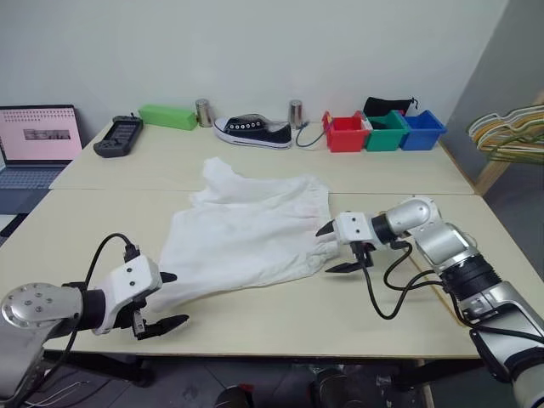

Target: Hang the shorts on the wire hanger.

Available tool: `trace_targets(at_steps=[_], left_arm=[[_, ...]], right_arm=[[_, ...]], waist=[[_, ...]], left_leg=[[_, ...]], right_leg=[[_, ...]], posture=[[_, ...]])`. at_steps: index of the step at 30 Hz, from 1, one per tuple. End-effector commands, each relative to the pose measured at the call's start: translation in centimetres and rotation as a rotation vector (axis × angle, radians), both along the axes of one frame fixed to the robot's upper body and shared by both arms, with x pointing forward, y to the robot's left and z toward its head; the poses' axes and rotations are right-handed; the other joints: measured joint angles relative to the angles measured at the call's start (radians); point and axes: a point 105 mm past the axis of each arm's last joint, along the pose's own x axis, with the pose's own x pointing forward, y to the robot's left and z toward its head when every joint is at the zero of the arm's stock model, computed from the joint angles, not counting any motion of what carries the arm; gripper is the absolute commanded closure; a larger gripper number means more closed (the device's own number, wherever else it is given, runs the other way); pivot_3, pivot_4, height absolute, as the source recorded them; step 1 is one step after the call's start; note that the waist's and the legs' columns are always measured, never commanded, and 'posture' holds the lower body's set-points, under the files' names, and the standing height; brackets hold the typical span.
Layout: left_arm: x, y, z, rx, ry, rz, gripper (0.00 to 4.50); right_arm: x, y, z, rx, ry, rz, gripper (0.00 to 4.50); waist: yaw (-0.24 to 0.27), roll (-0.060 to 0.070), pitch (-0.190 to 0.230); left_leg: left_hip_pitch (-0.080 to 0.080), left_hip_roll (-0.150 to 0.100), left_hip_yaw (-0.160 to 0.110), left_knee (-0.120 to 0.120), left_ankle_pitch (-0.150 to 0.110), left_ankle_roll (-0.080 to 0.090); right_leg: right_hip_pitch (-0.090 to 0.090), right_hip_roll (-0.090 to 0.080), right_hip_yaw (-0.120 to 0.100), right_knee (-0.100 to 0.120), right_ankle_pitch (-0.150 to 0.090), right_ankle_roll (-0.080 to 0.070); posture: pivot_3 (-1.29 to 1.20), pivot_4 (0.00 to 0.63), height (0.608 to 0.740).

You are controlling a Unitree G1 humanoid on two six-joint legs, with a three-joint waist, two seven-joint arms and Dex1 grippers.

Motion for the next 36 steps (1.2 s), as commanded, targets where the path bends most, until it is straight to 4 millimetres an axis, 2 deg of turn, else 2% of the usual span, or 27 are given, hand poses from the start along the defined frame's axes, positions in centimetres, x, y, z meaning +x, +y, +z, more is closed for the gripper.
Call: trace_targets(at_steps=[1,5,11,13,16,19,29,30,34,36], left_arm=[[0.8,0.4,-0.7,0.039,-0.079,-0.003,0.00],[1.1,0.0,-1.9,0.006,-0.076,0.010,0.00],[2.8,-0.2,-3.0,-0.027,-0.102,0.054,0.00],[3.2,-0.3,-3.3,-0.029,-0.103,0.056,0.00],[3.7,-0.4,-3.8,-0.023,-0.104,0.054,0.45],[3.9,-0.5,-4.1,-0.022,-0.103,0.050,1.24],[4.3,-0.6,-4.0,-0.019,-0.104,0.023,3.52],[4.3,-0.6,-3.9,-0.017,-0.106,0.020,3.73],[4.2,-0.9,-3.4,-0.019,-0.096,0.005,4.49],[3.5,-1.3,-3.1,-0.027,-0.053,-0.026,4.49]], right_arm=[[1.4,0.5,-0.1,-0.065,-0.141,0.048,0.09],[2.5,-0.2,-1.4,-0.153,-0.209,0.072,0.09],[3.8,-0.1,-1.7,-0.175,-0.206,0.050,0.09],[4.1,0.2,-1.7,-0.159,-0.194,0.038,0.37],[4.4,0.6,-1.6,-0.151,-0.193,0.031,0.95],[4.6,0.7,-1.5,-0.146,-0.198,0.027,1.84],[4.9,0.2,-1.4,-0.145,-0.196,0.005,4.32],[4.9,0.1,-1.5,-0.144,-0.196,0.005,4.47],[3.8,0.0,-1.6,-0.126,-0.141,0.035,4.50],[2.5,-0.3,-1.7,-0.112,-0.093,0.069,4.50]], waist=[[0.000,-0.001,-0.002],[0.001,-0.001,-0.003],[-0.001,0.001,-0.006],[-0.002,0.000,-0.007],[-0.003,0.001,-0.007],[-0.003,0.001,-0.008],[-0.004,0.002,-0.009],[-0.004,0.002,-0.009],[-0.004,0.002,-0.009],[-0.002,0.001,-0.010]], left_leg=[[0.000,0.000,0.000,0.000,0.000,0.000],[0.002,0.000,0.000,0.001,0.002,-0.001],[0.009,0.000,-0.003,0.000,0.003,0.000],[0.016,0.000,-0.002,0.000,0.003,0.000],[0.018,0.000,-0.003,-0.001,0.003,0.000],[0.018,0.000,-0.004,-0.001,0.003,0.000],[0.018,-0.001,-0.007,-0.001,0.003,0.000],[0.018,-0.001,-0.007,-0.001,0.003,0.000],[0.018,-0.001,-0.007,-0.001,0.003,0.000],[0.017,-0.001,-0.008,-0.001,0.003,0.000]], right_leg=[[0.001,0.000,0.000,0.000,0.000,0.001],[0.003,0.000,0.000,0.000,0.002,0.002],[0.011,0.000,-0.002,0.000,0.003,-0.001],[0.017,0.000,-0.002,0.000,0.002,0.000],[0.019,0.000,-0.002,0.000,0.000,0.001],[0.019,0.000,-0.003,0.000,0.001,0.001],[0.019,0.000,-0.004,0.001,0.001,0.001],[0.019,0.000,-0.004,0.001,0.001,0.001],[0.019,0.000,-0.004,0.001,0.001,0.001],[0.020,0.000,-0.005,0.000,0.001,0.001]], posture=[[-0.06,0.000,0.740],[-0.05,0.000,0.740],[-0.05,0.000,0.740],[-0.05,0.000,0.740],[-0.05,0.000,0.740],[-0.05,0.000,0.740],[-0.06,0.000,0.740],[-0.07,0.000,0.740],[-0.06,0.000,0.740],[-0.06,0.000,0.740]])
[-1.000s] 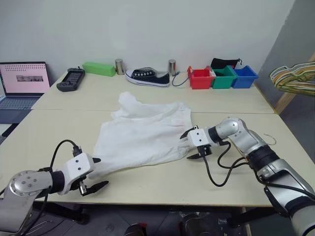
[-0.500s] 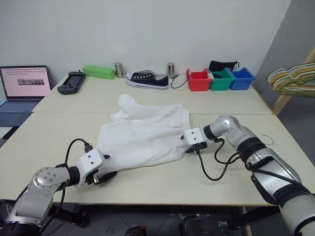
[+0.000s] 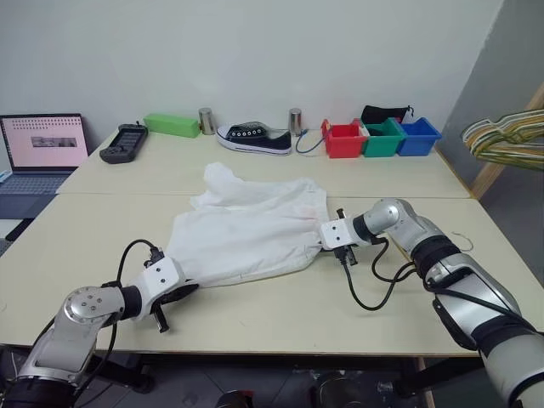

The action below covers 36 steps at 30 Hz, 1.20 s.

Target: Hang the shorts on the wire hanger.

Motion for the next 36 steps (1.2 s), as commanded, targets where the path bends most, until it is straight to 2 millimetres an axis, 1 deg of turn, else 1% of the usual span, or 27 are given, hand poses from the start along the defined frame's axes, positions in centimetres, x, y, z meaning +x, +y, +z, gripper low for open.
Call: trace_targets(at_steps=[1,4,7,8,10,11,14,15,16,18,19,20,21,22,23,24,25,26,27,28,29,30,31,32,33,34,36], left_arm=[[-0.9,-0.8,1.7,0.013,0.027,-0.083,4.49],[-3.3,-1.9,2.6,0.003,0.118,-0.181,4.49],[-7.9,-3.3,3.9,-0.038,0.335,-0.343,4.49],[-9.2,-3.8,4.7,-0.060,0.410,-0.397,4.49],[-10.4,-4.1,5.7,-0.084,0.483,-0.443,4.49],[-10.5,-4.0,6.2,-0.086,0.507,-0.454,4.49],[-8.2,-1.9,6.6,0.025,0.487,-0.459,4.49],[-6.7,-1.0,6.6,0.074,0.444,-0.439,4.49],[-3.1,0.4,6.8,0.135,0.327,-0.366,4.49],[1.9,1.8,7.5,0.218,0.181,-0.287,4.49],[6.1,2.4,8.9,0.261,0.026,-0.194,4.49],[10.4,3.0,11.0,0.300,-0.145,-0.068,4.49],[13.7,3.1,13.5,0.337,-0.298,0.042,4.49],[15.9,3.2,15.9,0.370,-0.428,0.134,4.49],[17.4,3.3,18.6,0.397,-0.552,0.224,4.49],[18.1,3.5,20.3,0.415,-0.627,0.276,4.49],[18.7,3.8,24.0,0.418,-0.786,0.387,4.49],[18.8,4.0,26.5,0.417,-0.893,0.463,4.49],[18.2,4.4,30.4,0.416,-1.067,0.570,4.49],[17.2,4.8,33.8,0.408,-1.218,0.658,4.49],[15.9,5.0,36.8,0.400,-1.369,0.718,4.49],[14.6,5.1,39.0,0.394,-1.492,0.753,4.49],[13.5,5.0,40.5,0.391,-1.587,0.758,4.49],[12.9,5.1,41.0,0.383,-1.630,0.753,4.49],[13.2,5.2,40.3,0.368,-1.597,0.727,4.49],[14.0,5.3,38.8,0.381,-1.523,0.685,4.49],[15.6,5.4,33.9,0.311,-1.314,0.580,4.49]], right_arm=[[-1.9,-0.3,1.2,0.050,0.061,0.052,4.50],[-5.8,-1.7,1.1,0.029,0.205,0.105,4.50],[-10.9,-4.1,1.6,-0.043,0.390,0.158,4.50],[-12.1,-4.8,1.8,-0.065,0.447,0.159,4.50],[-13.2,-5.3,2.1,-0.083,0.507,0.146,4.50],[-13.0,-5.4,2.3,-0.081,0.523,0.127,4.50],[-10.2,-4.6,3.4,-0.025,0.520,0.040,4.50],[-8.9,-4.1,4.0,0.007,0.510,0.009,4.50],[-6.4,-3.1,5.2,0.081,0.480,-0.059,4.50],[-3.0,-1.5,7.0,0.182,0.440,-0.147,4.50],[0.3,-0.4,8.7,0.272,0.331,-0.255,4.50],[3.8,0.6,10.9,0.372,0.176,-0.386,4.50],[6.5,1.3,13.1,0.453,0.030,-0.510,4.50],[8.4,1.5,15.0,0.513,-0.101,-0.618,4.50],[9.9,1.2,17.4,0.554,-0.271,-0.717,4.50],[10.7,1.0,18.9,0.576,-0.381,-0.773,4.50],[11.2,0.5,22.5,0.623,-0.611,-0.818,4.50],[11.2,0.3,25.1,0.661,-0.766,-0.836,4.50],[10.6,0.0,28.9,0.743,-0.956,-0.846,4.50],[9.8,-0.2,31.6,0.812,-1.099,-0.843,4.50],[9.1,0.0,33.3,0.876,-1.179,-0.825,4.50],[8.5,0.1,34.4,0.908,-1.251,-0.802,4.50],[8.2,0.8,34.2,0.919,-1.275,-0.755,4.50],[8.1,1.4,33.5,0.921,-1.269,-0.718,4.50],[8.5,2.1,31.9,0.894,-1.225,-0.682,4.50],[8.9,2.9,29.8,0.852,-1.157,-0.644,4.50],[9.5,4.4,24.1,0.754,-0.955,-0.558,4.50]], waist=[[0.002,0.000,0.000],[0.009,-0.001,-0.002],[0.024,0.001,-0.001],[0.025,0.001,0.000],[0.026,0.003,-0.001],[0.026,0.004,-0.002],[0.017,0.004,0.001],[0.012,0.004,0.001],[0.005,0.005,0.001],[-0.008,0.009,0.005],[-0.011,0.009,0.004],[-0.012,0.010,0.005],[-0.012,0.008,0.005],[-0.012,0.005,0.005],[-0.012,0.002,0.004],[-0.012,0.001,0.003],[-0.011,0.000,0.002],[-0.007,0.000,0.002],[-0.005,0.000,0.001],[-0.002,0.000,0.001],[-0.002,0.000,0.001],[-0.004,0.000,0.001],[-0.005,0.000,0.000],[-0.007,0.000,0.000],[-0.012,0.000,0.000],[-0.015,0.000,0.000],[-0.019,0.001,-0.004]], left_leg=[[0.000,0.000,-0.001,0.000,0.000,0.000],[-0.001,0.000,-0.002,0.000,0.000,0.000],[-0.002,0.000,-0.002,-0.002,-0.002,-0.002],[-0.002,0.000,0.000,-0.002,-0.002,-0.002],[-0.003,0.001,0.000,-0.003,-0.002,-0.002],[0.001,0.001,0.002,-0.003,-0.003,-0.003],[0.012,0.004,0.001,-0.003,-0.003,-0.003],[0.016,0.004,-0.001,-0.004,-0.007,-0.009],[0.016,0.003,-0.002,-0.004,-0.007,-0.010],[0.021,-0.002,-0.002,-0.003,-0.007,-0.010],[0.018,-0.004,-0.002,-0.003,-0.007,-0.010],[0.017,-0.003,-0.004,-0.007,-0.005,-0.008],[0.015,-0.004,-0.006,-0.006,0.000,-0.006],[0.015,-0.005,-0.008,-0.005,0.007,-0.006],[0.012,-0.006,-0.010,-0.002,0.010,-0.003],[0.006,-0.006,-0.012,-0.002,0.014,0.001],[-0.001,-0.006,-0.013,-0.001,0.016,0.000],[-0.005,-0.007,-0.013,-0.002,0.017,0.001],[-0.009,-0.007,-0.013,-0.002,0.017,0.001],[-0.018,-0.007,-0.012,-0.003,0.017,0.001],[-0.027,-0.006,-0.012,-0.003,0.017,0.000],[-0.039,-0.006,-0.009,-0.003,0.017,-0.001],[-0.045,-0.007,-0.006,-0.005,0.019,-0.004],[-0.045,-0.007,-0.004,-0.009,0.018,-0.007],[-0.045,-0.008,-0.002,-0.014,0.017,-0.008],[-0.043,-0.011,0.001,-0.018,0.018,-0.009],[-0.038,-0.017,0.004,-0.021,0.018,-0.009]], right_leg=[[0.000,0.000,-0.001,0.000,0.000,0.000],[0.001,0.000,-0.001,0.000,-0.001,-0.002],[0.000,-0.001,-0.001,-0.001,-0.003,-0.004],[0.000,-0.002,-0.001,0.000,-0.005,-0.006],[-0.002,-0.002,-0.001,-0.002,-0.008,-0.005],[0.000,-0.003,-0.001,-0.001,-0.012,-0.008],[0.002,-0.003,-0.001,-0.001,-0.015,-0.013],[0.004,-0.003,-0.001,-0.001,-0.015,-0.013],[0.004,-0.004,-0.002,-0.002,-0.015,-0.013],[0.009,-0.005,-0.003,-0.004,-0.015,-0.012],[0.007,-0.005,-0.004,-0.005,-0.014,-0.011],[0.008,-0.004,-0.004,-0.011,-0.008,-0.008],[0.009,-0.002,-0.004,-0.015,0.002,-0.003],[0.010,-0.002,-0.005,-0.019,0.015,0.002],[0.009,-0.002,-0.005,-0.018,0.024,0.004],[0.003,-0.002,-0.004,-0.019,0.027,0.006],[-0.006,-0.002,-0.005,-0.017,0.034,0.012],[-0.013,-0.002,-0.004,-0.017,0.037,0.014],[-0.021,-0.002,-0.003,-0.015,0.036,0.012],[-0.027,-0.002,-0.002,-0.014,0.036,0.012],[-0.038,-0.003,-0.001,-0.011,0.036,0.010],[-0.056,-0.007,0.000,-0.002,0.038,0.006],[-0.066,-0.013,0.001,0.001,0.037,0.006],[-0.070,-0.016,0.000,0.001,0.036,0.006],[-0.073,-0.017,0.000,0.001,0.036,0.007],[-0.075,-0.017,0.001,-0.001,0.036,0.007],[-0.071,-0.019,0.001,-0.001,0.031,0.010]], posture=[[-0.06,0.000,0.740],[-0.05,0.000,0.740],[-0.06,0.000,0.740],[-0.06,0.000,0.740],[-0.06,0.000,0.740],[-0.06,0.000,0.740],[-0.08,0.000,0.740],[-0.08,0.000,0.740],[-0.09,0.000,0.740],[-0.09,0.000,0.740],[-0.10,0.000,0.740],[-0.10,0.000,0.740],[-0.11,0.000,0.740],[-0.11,0.000,0.740],[-0.12,0.000,0.740],[-0.13,0.000,0.740],[-0.13,0.000,0.740],[-0.13,0.000,0.740],[-0.13,0.000,0.740],[-0.13,0.000,0.740],[-0.12,0.000,0.740],[-0.12,0.000,0.740],[-0.09,0.000,0.740],[-0.09,0.000,0.740],[-0.08,0.000,0.740],[-0.07,0.000,0.740],[-0.05,0.000,0.740]])
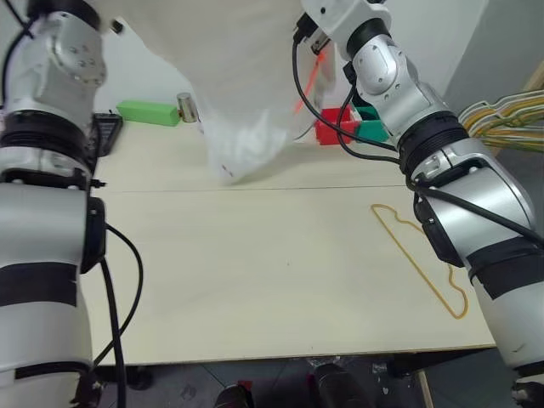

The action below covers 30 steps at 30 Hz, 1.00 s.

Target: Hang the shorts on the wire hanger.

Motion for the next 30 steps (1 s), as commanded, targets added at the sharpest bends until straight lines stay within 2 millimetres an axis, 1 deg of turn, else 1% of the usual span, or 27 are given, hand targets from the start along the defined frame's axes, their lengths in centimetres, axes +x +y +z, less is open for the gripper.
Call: trace_targets(at_steps=[1,2,3,4,5,6,7,8,9,10,12,13,14,15,16,17,18,19,20,22,23,25,27,30], left_arm=[[1.4,2.9,-8.3,-0.104,0.366,-0.081,4.49],[1.6,2.9,-11.8,-0.131,0.512,-0.128,4.49],[1.3,2.8,-14.8,-0.168,0.633,-0.168,4.49],[-0.2,1.9,-19.4,-0.156,0.850,-0.233,4.49],[-2.9,0.5,-23.5,-0.130,1.055,-0.310,4.49],[-5.6,-0.6,-26.4,-0.145,1.216,-0.370,4.49],[-8.2,-1.5,-28.3,-0.161,1.349,-0.413,4.49],[-10.4,-1.9,-29.5,-0.160,1.448,-0.438,4.49],[-11.9,-2.0,-30.2,-0.166,1.512,-0.441,4.49],[-12.9,-1.9,-30.6,-0.167,1.553,-0.430,4.49],[-14.0,-1.2,-31.1,-0.163,1.607,-0.392,4.49],[-14.2,-0.8,-31.1,-0.169,1.613,-0.372,4.49],[-14.2,-0.4,-31.2,-0.174,1.615,-0.355,4.49],[-14.3,-0.1,-31.4,-0.166,1.622,-0.338,4.49],[-14.4,0.2,-31.6,-0.155,1.626,-0.324,4.49],[-14.5,0.4,-31.9,-0.142,1.627,-0.309,4.49],[-14.7,0.4,-32.4,-0.122,1.641,-0.306,4.49],[-15.1,0.4,-32.8,-0.101,1.656,-0.309,4.49],[-15.4,0.3,-33.2,-0.082,1.670,-0.315,4.49],[-16.0,0.1,-33.9,-0.071,1.698,-0.326,4.49],[-16.4,0.2,-34.5,-0.052,1.717,-0.326,4.49],[-17.0,0.2,-35.5,-0.023,1.746,-0.327,4.49],[-17.3,0.1,-36.0,-0.012,1.756,-0.333,4.49],[-17.5,-0.2,-36.4,0.000,1.775,-0.352,4.49]], right_arm=[[1.2,0.7,-10.0,-0.151,0.326,0.137,4.50],[0.9,1.1,-12.9,-0.190,0.428,0.194,4.50],[0.6,1.2,-15.4,-0.229,0.525,0.239,4.50],[-0.2,1.3,-18.4,-0.270,0.639,0.302,4.50],[-0.9,1.2,-20.6,-0.280,0.729,0.352,4.50],[-1.7,1.1,-22.4,-0.320,0.802,0.391,4.50],[-2.5,1.0,-23.8,-0.369,0.851,0.424,4.50],[-3.0,0.9,-24.7,-0.403,0.882,0.443,4.50],[-3.5,0.7,-25.3,-0.424,0.912,0.458,4.50],[-3.9,0.6,-25.7,-0.442,0.937,0.471,4.50],[-5.3,0.2,-27.0,-0.560,0.979,0.509,4.50],[-5.9,0.0,-27.5,-0.593,1.007,0.525,4.50],[-6.5,-0.2,-27.7,-0.612,1.031,0.539,4.50],[-7.3,-0.4,-28.1,-0.638,1.065,0.555,4.50],[-8.0,-0.6,-28.5,-0.664,1.096,0.569,4.50],[-8.9,-0.9,-29.0,-0.690,1.130,0.582,4.50],[-9.9,-1.3,-29.5,-0.711,1.167,0.595,4.50],[-10.7,-1.6,-29.9,-0.721,1.201,0.602,4.50],[-11.4,-2.0,-30.2,-0.724,1.235,0.606,4.50],[-12.8,-2.6,-30.6,-0.722,1.298,0.613,4.50],[-13.7,-3.0,-30.8,-0.724,1.339,0.621,4.50],[-15.6,-4.0,-31.2,-0.740,1.421,0.644,4.50],[-17.2,-4.5,-31.3,-0.751,1.474,0.662,4.50],[-18.6,-4.6,-31.3,-0.738,1.518,0.682,4.50]], waist=[[-0.001,0.003,-0.004],[-0.002,0.005,-0.007],[-0.004,0.006,-0.008],[-0.011,0.006,-0.008],[-0.015,0.005,-0.007],[-0.021,0.003,-0.005],[-0.029,0.002,-0.005],[-0.036,-0.001,-0.005],[-0.032,-0.002,-0.004],[-0.022,-0.004,-0.004],[-0.010,-0.003,-0.004],[-0.002,-0.003,-0.003],[0.007,-0.002,-0.003],[0.013,-0.002,-0.003],[0.017,0.000,-0.004],[0.018,0.003,-0.005],[0.019,0.005,-0.005],[0.020,0.006,-0.007],[0.021,0.005,-0.007],[0.027,0.003,-0.009],[0.028,0.002,-0.009],[0.042,0.003,-0.009],[0.062,0.003,-0.010],[0.078,0.003,-0.010]], left_leg=[[0.003,0.000,0.001,-0.001,0.000,0.000],[0.005,0.000,0.002,-0.001,-0.001,0.002],[0.008,0.000,0.003,0.000,-0.001,0.002],[0.008,-0.001,0.004,0.000,-0.002,0.003],[0.006,-0.001,0.003,0.003,-0.001,0.003],[0.006,-0.001,0.002,0.007,-0.001,0.003],[0.003,-0.001,0.000,0.007,-0.001,0.002],[0.001,0.000,-0.002,0.007,0.000,0.002],[0.003,0.000,-0.007,0.010,0.000,0.002],[0.002,-0.001,-0.008,0.011,0.000,0.002],[0.004,0.000,-0.012,0.011,0.002,0.005],[0.007,0.000,-0.013,0.011,0.004,0.007],[0.015,0.000,-0.014,0.009,0.005,0.010],[0.031,0.001,-0.015,0.004,0.005,0.010],[0.041,0.001,-0.015,0.002,0.004,0.009],[0.047,0.001,-0.015,0.002,0.000,0.003],[0.050,0.001,-0.016,0.002,0.000,0.003],[0.049,0.001,-0.019,0.001,0.000,0.003],[0.049,0.001,-0.020,0.000,0.000,0.002],[0.047,0.001,-0.019,0.001,0.000,0.002],[0.046,0.001,-0.019,0.001,0.000,0.003],[0.045,0.000,-0.016,0.001,0.000,0.003],[0.045,-0.002,-0.013,0.002,0.004,0.009],[0.042,0.004,-0.014,0.002,0.003,0.008]], right_leg=[[0.004,0.000,0.000,-0.002,0.000,0.000],[0.008,0.000,-0.002,-0.003,-0.001,-0.001],[0.013,0.000,-0.002,-0.005,-0.001,-0.001],[0.014,-0.001,-0.002,-0.004,-0.002,-0.001],[0.013,-0.001,-0.001,-0.002,-0.001,-0.001],[0.014,-0.001,-0.001,0.001,-0.001,-0.001],[0.011,0.000,-0.001,0.002,-0.001,-0.001],[0.010,0.000,-0.001,0.001,-0.001,-0.002],[0.014,0.000,-0.003,0.003,0.000,-0.003],[0.014,0.000,-0.003,0.005,-0.001,-0.003],[0.017,0.004,-0.007,0.005,0.000,-0.005],[0.020,0.004,-0.009,0.005,-0.002,-0.006],[0.028,0.006,-0.011,0.005,-0.004,-0.005],[0.042,0.006,-0.012,0.002,-0.007,-0.012],[0.048,0.006,-0.013,-0.002,-0.010,-0.016],[0.054,0.004,-0.013,-0.004,-0.011,-0.017],[0.058,0.001,-0.014,-0.008,-0.011,-0.017],[0.060,-0.003,-0.015,-0.016,-0.011,-0.017],[0.062,-0.004,-0.019,-0.019,-0.011,-0.017],[0.063,-0.014,-0.027,-0.019,-0.011,-0.017],[0.063,-0.015,-0.028,-0.019,-0.010,-0.017],[0.062,-0.016,-0.028,-0.018,-0.007,-0.011],[0.060,-0.015,-0.030,-0.017,-0.006,-0.009],[0.058,-0.009,-0.035,-0.016,-0.010,-0.015]], posture=[[-0.04,0.000,0.740],[-0.04,0.000,0.740],[-0.04,0.000,0.740],[-0.04,0.000,0.740],[-0.03,0.002,0.740],[-0.03,0.002,0.740],[-0.03,0.002,0.740],[-0.03,0.002,0.740],[-0.03,0.001,0.740],[-0.03,0.001,0.740],[-0.03,0.003,0.740],[-0.03,0.001,0.740],[-0.03,0.002,0.740],[-0.03,0.003,0.740],[-0.03,0.002,0.740],[-0.03,0.002,0.740],[-0.03,0.003,0.740],[-0.03,0.005,0.740],[-0.03,0.005,0.740],[-0.03,0.010,0.740],[-0.04,0.013,0.740],[-0.04,0.016,0.740],[-0.05,0.020,0.740],[-0.06,0.026,0.740]])
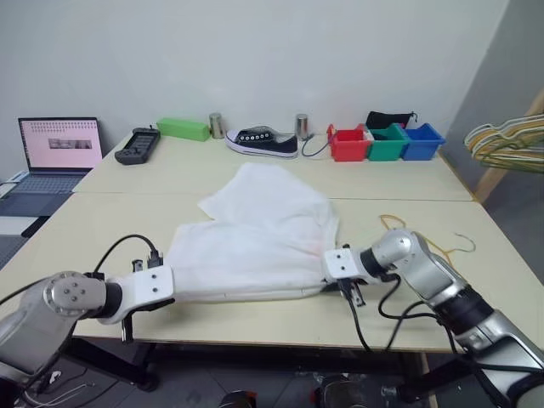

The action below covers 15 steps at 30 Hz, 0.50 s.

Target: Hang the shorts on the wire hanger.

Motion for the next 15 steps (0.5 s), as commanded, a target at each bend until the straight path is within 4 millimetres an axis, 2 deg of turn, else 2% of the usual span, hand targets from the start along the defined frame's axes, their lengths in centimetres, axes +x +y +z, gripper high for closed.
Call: trace_targets(at_steps=[1,6,7,11,13,15], left_arm=[[0.1,0.5,0.2,0.046,-0.005,-0.021,4.49],[-0.5,0.0,-0.4,0.046,0.032,-0.066,4.49],[-0.7,-0.1,-0.5,0.044,0.047,-0.077,4.49],[-1.3,-0.3,-0.5,0.046,0.090,-0.115,4.49],[-1.2,-0.2,-0.4,0.043,0.094,-0.117,4.05],[-0.8,0.0,-0.1,0.045,0.081,-0.112,3.69]], right_arm=[[-1.8,-0.3,1.0,-0.002,0.071,0.006,4.50],[-4.0,-0.4,1.4,0.008,0.223,0.004,4.50],[-4.2,-0.4,1.4,0.014,0.254,-0.007,4.50],[-4.4,-0.2,1.5,0.033,0.318,-0.044,4.50],[-4.4,0.0,1.6,0.043,0.340,-0.054,3.90],[-4.5,0.1,1.8,0.050,0.358,-0.055,3.51]], waist=[[0.007,0.000,0.000],[0.020,0.002,0.001],[0.020,0.002,0.001],[0.020,0.001,0.002],[0.020,0.002,0.003],[0.020,0.002,0.003]], left_leg=[[-0.004,0.003,0.000,0.000,-0.001,-0.001],[-0.006,0.012,0.002,0.000,-0.004,-0.006],[-0.006,0.013,0.002,0.000,-0.005,-0.006],[-0.004,0.013,0.004,0.000,-0.005,-0.006],[-0.004,0.013,0.005,0.000,-0.005,-0.006],[-0.004,0.013,0.006,0.000,-0.005,-0.006]], right_leg=[[-0.004,0.003,0.000,0.000,0.000,-0.001],[-0.004,0.013,0.000,0.000,-0.001,-0.001],[-0.005,0.013,0.000,0.000,-0.003,-0.005],[-0.009,0.013,0.002,0.000,-0.003,-0.006],[-0.009,0.012,0.002,0.000,-0.003,-0.006],[-0.009,0.011,0.003,0.000,-0.004,-0.006]], posture=[[-0.06,0.026,0.740],[-0.07,0.034,0.740],[-0.08,0.038,0.740],[-0.08,0.043,0.740],[-0.08,0.044,0.740],[-0.08,0.045,0.740]])
